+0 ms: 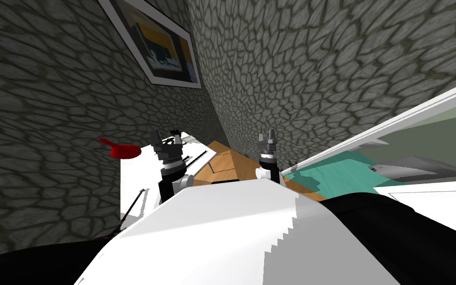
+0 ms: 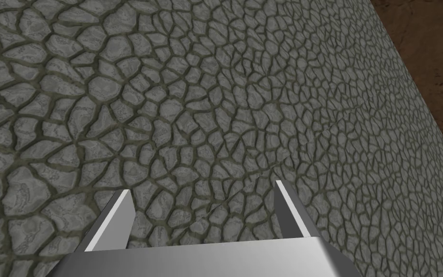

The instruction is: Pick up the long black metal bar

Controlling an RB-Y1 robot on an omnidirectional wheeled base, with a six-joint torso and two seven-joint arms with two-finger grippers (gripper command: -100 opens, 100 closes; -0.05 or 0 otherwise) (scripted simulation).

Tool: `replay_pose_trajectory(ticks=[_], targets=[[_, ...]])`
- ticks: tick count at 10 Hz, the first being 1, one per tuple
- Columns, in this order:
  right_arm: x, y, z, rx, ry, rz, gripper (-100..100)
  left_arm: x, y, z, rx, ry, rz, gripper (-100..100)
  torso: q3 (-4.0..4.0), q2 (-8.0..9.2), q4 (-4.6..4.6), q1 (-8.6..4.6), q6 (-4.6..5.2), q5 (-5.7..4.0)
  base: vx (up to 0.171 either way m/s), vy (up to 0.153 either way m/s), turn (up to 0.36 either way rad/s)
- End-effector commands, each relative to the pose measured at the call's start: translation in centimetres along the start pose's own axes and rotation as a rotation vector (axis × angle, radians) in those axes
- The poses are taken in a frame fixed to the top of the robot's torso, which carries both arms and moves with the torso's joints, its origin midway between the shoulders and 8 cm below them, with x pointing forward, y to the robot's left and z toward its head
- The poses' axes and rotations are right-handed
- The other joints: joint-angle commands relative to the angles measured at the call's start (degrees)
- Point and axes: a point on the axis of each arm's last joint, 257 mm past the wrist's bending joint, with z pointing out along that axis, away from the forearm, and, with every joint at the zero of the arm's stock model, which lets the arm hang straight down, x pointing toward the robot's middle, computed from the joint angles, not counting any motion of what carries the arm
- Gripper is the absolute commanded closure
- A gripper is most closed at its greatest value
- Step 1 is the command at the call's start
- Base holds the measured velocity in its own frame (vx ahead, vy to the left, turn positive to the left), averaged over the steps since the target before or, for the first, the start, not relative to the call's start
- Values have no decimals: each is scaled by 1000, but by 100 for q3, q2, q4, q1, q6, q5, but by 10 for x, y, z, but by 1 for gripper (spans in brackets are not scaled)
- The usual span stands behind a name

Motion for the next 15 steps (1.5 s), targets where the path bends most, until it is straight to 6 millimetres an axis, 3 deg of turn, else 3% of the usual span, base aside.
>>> replay_pose_trajectory(ticks=[1, 5, 9, 10, 12, 13, 15], targets=[[0, 0, 0, 0, 0, 0, 0, -2, 13, -9, -42, 43, 63, -100, 0, 0, 0, 0, 0, 0, -1, -13, 87], [0, 0, 0, 0, 0, 0, 0, -18, 55, -44, -175, 143, 247, -100, 0, 1, 0, -12, -2, -2, 5, -36, 84], [0, 0, 0, 0, 0, 0, 0, -48, 104, -103, -359, 278, 479, -100, -7, -13, -3, -15, -1, -3, 34, -50, 51], [0, 0, 0, 0, 0, 0, 0, -48, 104, -103, -359, 278, 479, -100, -10, -17, -4, -18, 0, -4, 36, -45, 15], [0, 0, 0, 0, 0, 0, 0, -67, 127, -143, -463, 360, 595, -100, -7, -12, -3, -14, 0, -3, 33, -45, 13], [0, 0, 0, 0, 0, 0, 0, -67, 127, -143, -463, 360, 595, -100, -7, -12, -3, -18, 1, -3, 29, -38, 6], [0, 0, 0, 0, 0, 0, 0, -89, 146, -189, -571, 452, 705, -100, -8, -15, -3, -13, 1, -3, 54, -48, -11]])
